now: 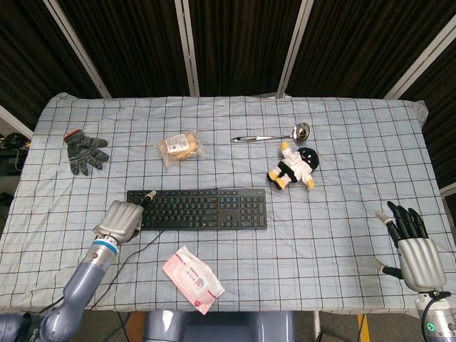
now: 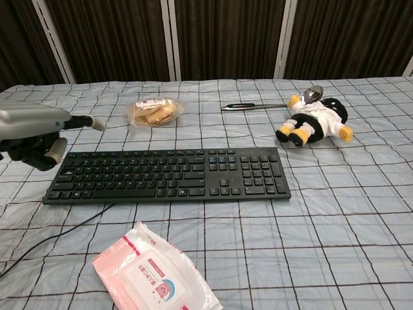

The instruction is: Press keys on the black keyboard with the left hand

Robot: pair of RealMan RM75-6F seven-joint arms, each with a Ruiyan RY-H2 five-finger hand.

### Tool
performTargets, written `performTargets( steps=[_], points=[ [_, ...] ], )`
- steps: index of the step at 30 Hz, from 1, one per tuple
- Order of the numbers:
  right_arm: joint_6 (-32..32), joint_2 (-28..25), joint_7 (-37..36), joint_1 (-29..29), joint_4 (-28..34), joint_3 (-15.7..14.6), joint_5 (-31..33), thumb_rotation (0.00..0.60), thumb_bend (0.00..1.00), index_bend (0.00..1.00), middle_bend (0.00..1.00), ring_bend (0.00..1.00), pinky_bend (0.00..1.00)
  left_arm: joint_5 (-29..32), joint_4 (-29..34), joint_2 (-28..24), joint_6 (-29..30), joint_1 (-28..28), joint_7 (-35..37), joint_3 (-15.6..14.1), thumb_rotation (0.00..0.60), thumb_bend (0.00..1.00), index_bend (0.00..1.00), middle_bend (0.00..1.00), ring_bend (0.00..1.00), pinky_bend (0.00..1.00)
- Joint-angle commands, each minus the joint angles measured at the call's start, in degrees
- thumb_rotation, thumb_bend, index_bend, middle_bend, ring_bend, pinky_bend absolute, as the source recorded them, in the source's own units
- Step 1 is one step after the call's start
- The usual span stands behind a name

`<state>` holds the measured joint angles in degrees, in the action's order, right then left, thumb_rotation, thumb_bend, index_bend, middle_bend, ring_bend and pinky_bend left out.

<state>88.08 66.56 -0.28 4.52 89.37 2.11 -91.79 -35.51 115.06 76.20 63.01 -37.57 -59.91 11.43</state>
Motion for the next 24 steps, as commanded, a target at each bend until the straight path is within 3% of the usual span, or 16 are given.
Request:
performTargets(
  steps=[1,14,24],
  points=[
    [0.0,0.0,0.0,0.0,0.0,0.0,0.0,0.6,0.05,0.13,0.0,0.0,0.0,7.4,-2.1,4.1,1.7,-6.5,-4.5,0.9,0.6,0.93,0.0,0.86,0.75,0.57],
    [-0.4,-0.3,-1.0,0.0,0.3,0.2,0.6,0.6,0.05,0.13,0.0,0.0,0.0,19.0,-8.5,11.0,3.8,-16.5,-8.5,0.1,0.6,0.95,0.0,0.86,0.75,0.57],
    [-0.4,-0.3,-1.4,0.1,0.4,0.2,0.6,0.6,0.05,0.13,0.0,0.0,0.0,23.5,-11.5,13.4,3.8,-20.2,-9.3,-0.9,0.6,0.96,0.0,0.86,0.75,0.57]
  ],
)
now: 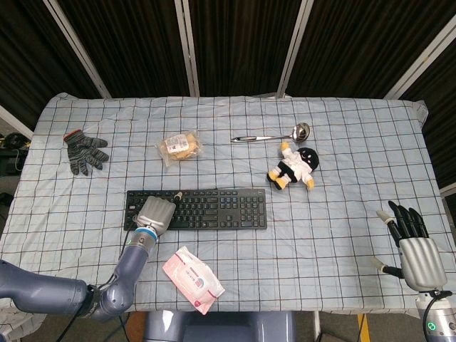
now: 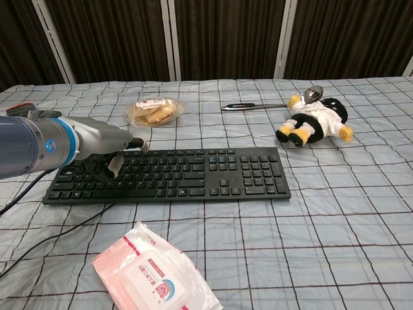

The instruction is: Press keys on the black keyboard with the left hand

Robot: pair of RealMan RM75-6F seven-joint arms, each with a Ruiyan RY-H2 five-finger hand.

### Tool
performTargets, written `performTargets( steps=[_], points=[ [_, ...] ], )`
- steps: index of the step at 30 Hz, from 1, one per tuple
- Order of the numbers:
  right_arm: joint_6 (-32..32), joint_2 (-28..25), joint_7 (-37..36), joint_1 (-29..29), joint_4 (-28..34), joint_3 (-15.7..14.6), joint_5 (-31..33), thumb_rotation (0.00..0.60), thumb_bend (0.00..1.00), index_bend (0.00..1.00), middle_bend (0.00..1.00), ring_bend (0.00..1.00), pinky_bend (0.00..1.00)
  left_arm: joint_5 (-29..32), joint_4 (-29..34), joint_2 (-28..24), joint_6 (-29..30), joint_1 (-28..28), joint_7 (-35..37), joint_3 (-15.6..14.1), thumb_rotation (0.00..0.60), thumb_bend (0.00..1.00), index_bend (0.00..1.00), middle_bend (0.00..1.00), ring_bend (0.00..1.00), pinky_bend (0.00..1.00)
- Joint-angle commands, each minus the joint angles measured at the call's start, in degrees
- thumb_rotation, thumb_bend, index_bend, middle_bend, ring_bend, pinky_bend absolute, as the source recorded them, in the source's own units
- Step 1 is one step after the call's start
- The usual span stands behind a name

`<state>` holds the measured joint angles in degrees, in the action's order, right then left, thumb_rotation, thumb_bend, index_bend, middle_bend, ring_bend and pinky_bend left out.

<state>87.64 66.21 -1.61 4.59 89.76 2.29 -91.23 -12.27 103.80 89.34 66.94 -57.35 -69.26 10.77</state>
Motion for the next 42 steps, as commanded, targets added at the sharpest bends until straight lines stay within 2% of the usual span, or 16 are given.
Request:
performTargets(
  steps=[1,17,31,42],
  points=[
    [0.0,0.0,-0.1,0.0,0.0,0.0,0.0,0.6,0.05,0.13,0.0,0.0,0.0,0.4,-0.3,0.4,-0.1,-0.6,0.1,-0.5,0.6,0.96,0.0,0.86,0.75,0.57],
    [0.2,0.2,0.0,0.0,-0.1,0.1,-0.2,0.6,0.05,0.13,0.0,0.0,0.0,0.8,0.2,0.4,0.0,-2.4,2.7,-3.0,0.6,0.96,0.0,0.86,0.75,0.57],
    [0.0,0.1,-0.1,0.1,0.0,0.1,-0.1,0.6,0.05,0.13,0.0,0.0,0.0,1.1,-0.5,1.2,-0.2,-3.8,4.7,-4.0,0.6,0.96,0.0,0.86,0.75,0.57],
    [0.1,0.1,-0.3,0.0,0.1,0.1,0.0,0.6,0.05,0.13,0.0,0.0,0.0,3.5,-1.3,1.6,0.1,-5.0,3.9,-5.0,0.6,0.96,0.0,0.86,0.75,0.57]
  ],
)
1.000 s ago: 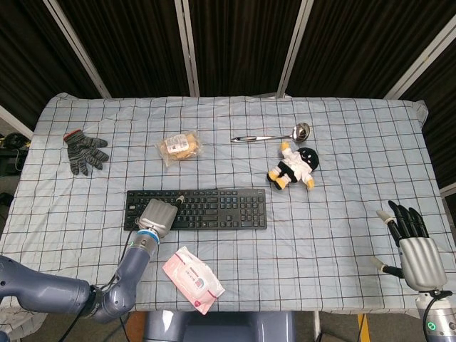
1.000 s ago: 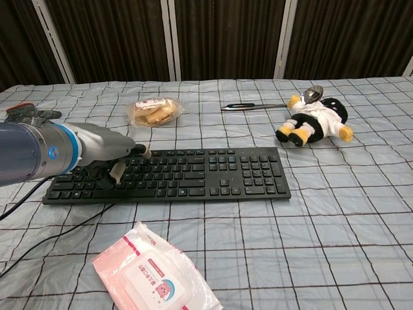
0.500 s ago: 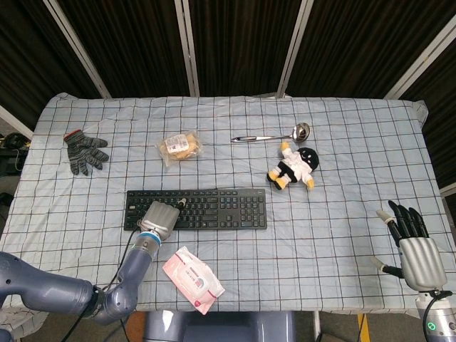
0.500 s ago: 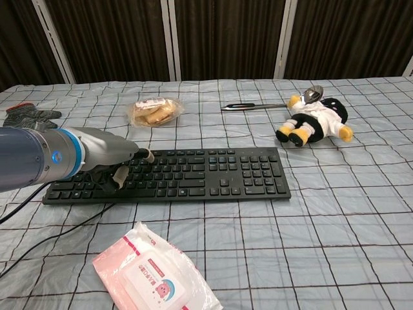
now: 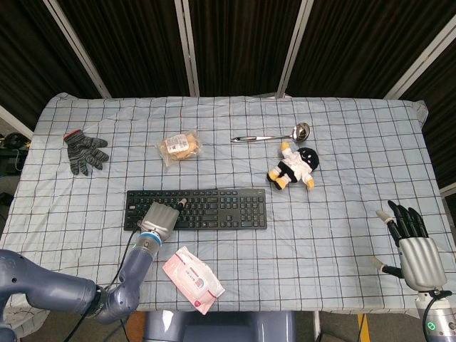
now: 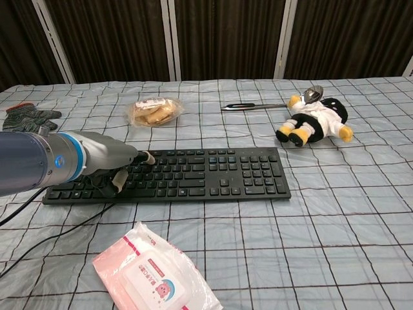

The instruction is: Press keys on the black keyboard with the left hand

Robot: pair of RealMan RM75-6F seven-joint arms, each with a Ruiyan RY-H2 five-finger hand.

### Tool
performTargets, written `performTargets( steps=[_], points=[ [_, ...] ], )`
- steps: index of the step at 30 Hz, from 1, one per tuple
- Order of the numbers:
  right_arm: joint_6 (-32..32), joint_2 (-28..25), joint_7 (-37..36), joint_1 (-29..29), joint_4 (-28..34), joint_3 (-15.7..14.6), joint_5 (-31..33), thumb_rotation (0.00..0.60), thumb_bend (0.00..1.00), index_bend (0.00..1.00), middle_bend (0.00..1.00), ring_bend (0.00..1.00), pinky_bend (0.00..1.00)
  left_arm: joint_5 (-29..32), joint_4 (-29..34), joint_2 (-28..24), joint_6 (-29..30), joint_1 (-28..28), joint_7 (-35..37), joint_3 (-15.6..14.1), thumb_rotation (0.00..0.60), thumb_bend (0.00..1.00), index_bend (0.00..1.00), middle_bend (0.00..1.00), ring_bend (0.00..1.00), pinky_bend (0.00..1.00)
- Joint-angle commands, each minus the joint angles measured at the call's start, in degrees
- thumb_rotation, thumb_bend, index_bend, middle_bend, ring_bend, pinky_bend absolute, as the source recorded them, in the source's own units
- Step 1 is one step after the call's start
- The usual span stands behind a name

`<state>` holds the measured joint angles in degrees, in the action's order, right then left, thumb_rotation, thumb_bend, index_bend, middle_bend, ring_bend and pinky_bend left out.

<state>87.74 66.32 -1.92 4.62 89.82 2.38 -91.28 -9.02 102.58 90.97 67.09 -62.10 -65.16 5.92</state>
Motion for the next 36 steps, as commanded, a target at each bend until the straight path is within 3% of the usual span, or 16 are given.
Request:
performTargets(
  steps=[1,29,33,36],
  points=[
    [-0.1,0.0,0.0,0.0,0.0,0.0,0.1,0.6,0.05,0.13,0.0,0.0,0.0,0.3,-0.1,0.0,0.0,-0.3,-0.1,-0.2,0.6,0.96,0.0,0.86,0.75,0.57],
    [-0.1,0.0,0.2,0.0,0.1,0.0,0.0,0.6,0.05,0.13,0.0,0.0,0.0,-2.4,0.8,-1.6,0.5,-0.4,3.6,-0.6,0.6,0.96,0.0,0.86,0.75,0.57],
    [-0.1,0.0,0.2,0.0,0.1,0.0,0.1,0.6,0.05,0.13,0.0,0.0,0.0,-3.9,1.6,-2.4,1.2,0.2,5.3,-0.1,0.6,0.96,0.0,0.86,0.74,0.56],
    [-0.2,0.0,0.2,0.0,0.0,0.0,0.1,0.6,0.05,0.13,0.0,0.0,0.0,-8.4,3.3,-3.8,3.1,1.6,7.7,-0.7,0.6,0.95,0.0,0.81,0.68,0.52]
  ],
)
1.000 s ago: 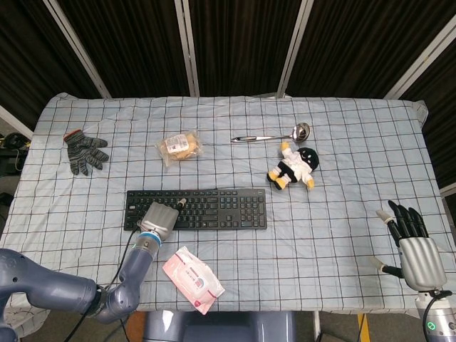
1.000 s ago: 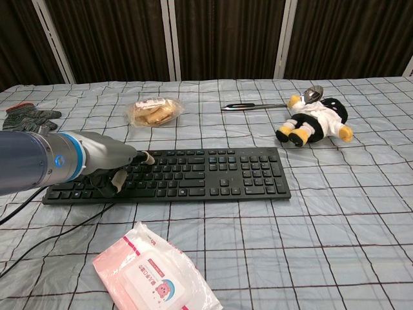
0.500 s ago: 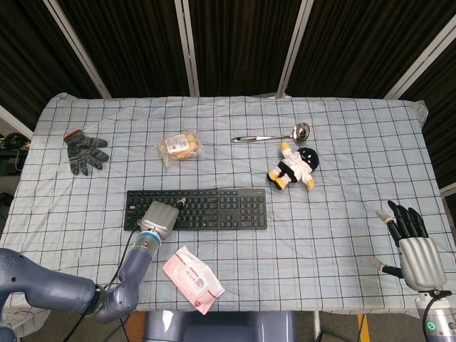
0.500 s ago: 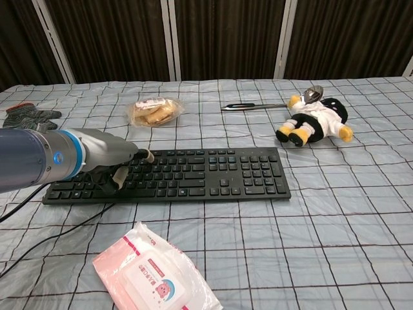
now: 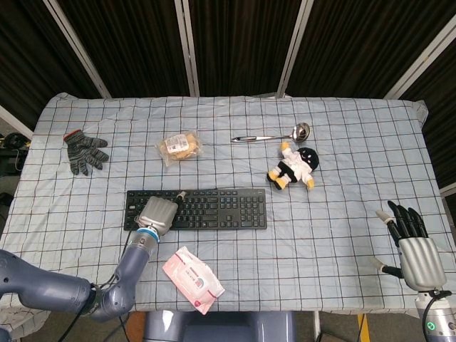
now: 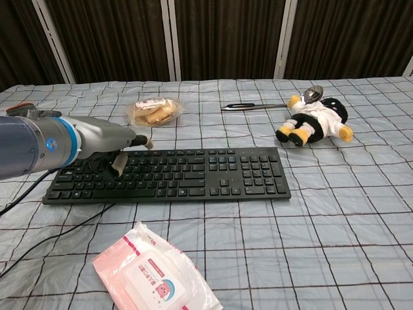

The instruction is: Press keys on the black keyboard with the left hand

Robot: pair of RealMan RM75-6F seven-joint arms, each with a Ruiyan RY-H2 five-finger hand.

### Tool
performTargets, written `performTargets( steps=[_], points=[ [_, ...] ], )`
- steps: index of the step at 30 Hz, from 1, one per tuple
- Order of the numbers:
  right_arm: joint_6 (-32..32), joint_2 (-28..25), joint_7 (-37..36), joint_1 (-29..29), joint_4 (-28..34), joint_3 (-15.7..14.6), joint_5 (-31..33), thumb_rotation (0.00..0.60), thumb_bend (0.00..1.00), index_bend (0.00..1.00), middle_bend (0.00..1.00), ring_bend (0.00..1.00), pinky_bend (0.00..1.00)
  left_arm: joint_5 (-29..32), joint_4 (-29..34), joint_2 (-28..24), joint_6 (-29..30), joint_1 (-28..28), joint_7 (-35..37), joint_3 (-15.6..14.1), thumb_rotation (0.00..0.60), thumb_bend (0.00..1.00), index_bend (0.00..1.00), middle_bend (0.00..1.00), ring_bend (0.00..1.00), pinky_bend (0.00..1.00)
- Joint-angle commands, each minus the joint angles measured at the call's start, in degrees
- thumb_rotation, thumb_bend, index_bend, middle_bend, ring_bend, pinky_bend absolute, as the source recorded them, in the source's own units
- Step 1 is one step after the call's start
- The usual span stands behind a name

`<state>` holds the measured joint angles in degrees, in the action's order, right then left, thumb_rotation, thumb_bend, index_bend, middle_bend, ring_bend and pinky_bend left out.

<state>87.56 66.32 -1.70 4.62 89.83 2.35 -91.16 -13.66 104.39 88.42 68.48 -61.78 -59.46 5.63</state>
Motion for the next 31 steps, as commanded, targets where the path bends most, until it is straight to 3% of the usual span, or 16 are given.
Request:
performTargets(
  steps=[1,6,10,12,15,20,23,27,31],
  points=[
    [0.0,0.0,0.0,0.0,0.0,0.0,0.0,0.6,0.05,0.13,0.0,0.0,0.0,-5.3,2.1,-1.8,2.5,1.7,2.5,-0.8,0.6,0.95,0.0,0.76,0.64,0.49],
    [-0.1,-0.1,0.2,0.0,0.0,0.0,0.1,0.6,0.05,0.13,0.0,0.0,0.0,-19.8,8.1,-6.5,11.6,7.4,7.7,-5.2,0.6,0.83,0.0,0.5,0.4,0.37],
    [-0.2,0.0,0.6,0.0,0.1,0.0,0.3,0.6,0.05,0.13,0.0,0.0,0.0,-32.5,11.8,-10.6,18.6,13.6,13.0,-10.5,0.6,0.64,0.0,0.11,0.2,0.22],
    [-0.2,0.0,0.8,0.0,0.2,0.1,0.5,0.6,0.05,0.13,0.0,0.0,0.0,-37.4,12.9,-12.4,21.0,16.3,15.3,-12.9,0.6,0.54,0.0,0.02,0.08,0.13],
    [-0.1,0.0,1.3,-0.1,0.3,0.2,0.7,0.6,0.05,0.13,0.0,0.0,0.0,-45.0,13.8,-15.6,25.0,21.2,19.3,-17.3,0.6,0.37,0.0,0.0,0.0,0.01],
    [0.1,0.2,2.1,-0.2,0.3,0.2,0.6,0.6,0.05,0.13,0.0,0.0,0.0,-55.4,10.6,-18.8,30.8,28.9,25.4,-22.6,0.6,0.14,0.0,0.0,0.0,0.0],
    [0.2,0.2,2.4,-0.3,0.2,0.1,0.4,0.6,0.05,0.13,0.0,0.0,0.0,-58.3,7.8,-19.3,33.8,32.4,29.2,-23.7,0.6,0.11,0.0,0.0,0.0,0.0],
    [0.6,0.3,2.6,-0.4,-0.1,0.1,0.1,0.6,0.05,0.13,0.0,0.0,0.0,-63.1,0.6,-19.3,37.3,39.0,39.5,-25.0,0.6,0.11,0.0,0.0,0.0,0.0],
    [0.6,0.5,2.9,-0.3,-0.4,0.1,-0.1,0.6,0.05,0.13,0.0,0.0,0.0,-65.8,-4.7,-19.1,38.0,43.1,42.1,-25.4,0.6,0.11,0.0,0.0,0.0,0.0]
  ],
)
